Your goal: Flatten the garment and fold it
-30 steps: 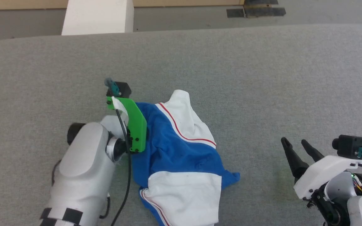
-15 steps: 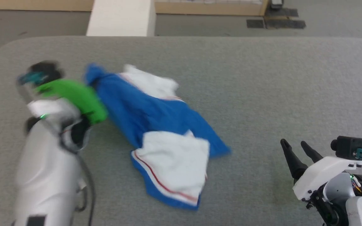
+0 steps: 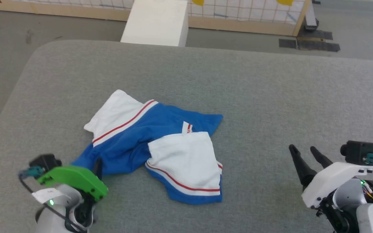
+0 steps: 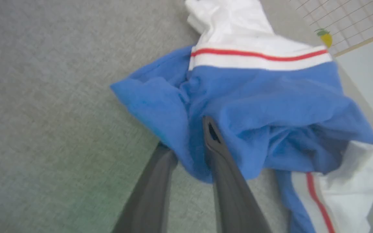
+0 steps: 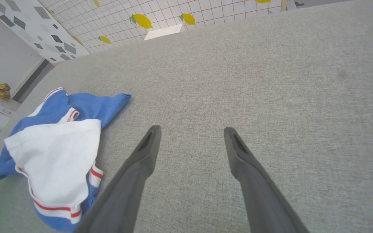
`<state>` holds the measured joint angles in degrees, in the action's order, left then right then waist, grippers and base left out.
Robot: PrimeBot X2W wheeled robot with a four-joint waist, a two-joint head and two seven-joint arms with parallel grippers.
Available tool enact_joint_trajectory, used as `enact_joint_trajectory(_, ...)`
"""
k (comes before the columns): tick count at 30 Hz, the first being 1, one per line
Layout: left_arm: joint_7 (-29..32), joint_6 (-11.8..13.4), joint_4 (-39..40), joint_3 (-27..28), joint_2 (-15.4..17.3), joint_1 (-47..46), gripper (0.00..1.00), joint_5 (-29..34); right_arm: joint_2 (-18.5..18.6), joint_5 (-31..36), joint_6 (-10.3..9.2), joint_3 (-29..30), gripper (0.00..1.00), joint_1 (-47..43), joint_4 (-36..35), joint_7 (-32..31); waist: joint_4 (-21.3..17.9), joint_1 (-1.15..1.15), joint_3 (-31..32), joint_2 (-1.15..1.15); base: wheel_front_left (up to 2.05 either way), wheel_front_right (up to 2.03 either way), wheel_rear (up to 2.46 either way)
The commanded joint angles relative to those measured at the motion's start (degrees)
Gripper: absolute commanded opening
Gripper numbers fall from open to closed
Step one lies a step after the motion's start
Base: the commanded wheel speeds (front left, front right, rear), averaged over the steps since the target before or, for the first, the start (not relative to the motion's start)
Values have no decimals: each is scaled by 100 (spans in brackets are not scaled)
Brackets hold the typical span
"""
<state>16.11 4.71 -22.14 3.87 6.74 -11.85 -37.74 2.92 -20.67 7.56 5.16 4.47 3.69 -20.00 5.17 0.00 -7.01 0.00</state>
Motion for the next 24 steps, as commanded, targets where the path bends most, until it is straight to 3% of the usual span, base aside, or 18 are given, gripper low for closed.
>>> enact_joint_trajectory(1,-309,-122,225,8,10,-62,100,64,-4,48,-8,-80,100,-49,-50,-31,111,0,90,0,0,0,0)
enact_joint_trajectory(5,-1741,-520,805,-58,234,-122,100,637,-4,64,-8,-507,100,58,-76,-242,213,0,129,0,0,0,0)
enact_joint_trajectory(9,-2801,-694,925,-273,282,61,100,1199,-4,226,-8,-1121,100,354,72,-685,282,0,73,0,0,0,0)
enact_joint_trajectory(17,-3095,-684,803,-485,11,334,100,1645,-4,705,-8,-2246,100,1554,1185,-1465,411,0,-293,0,0,0,0)
enact_joint_trajectory(24,-3109,-735,896,-382,-153,222,100,1774,-4,755,-8,-2828,100,2237,2248,-1406,579,0,-592,0,0,0,0)
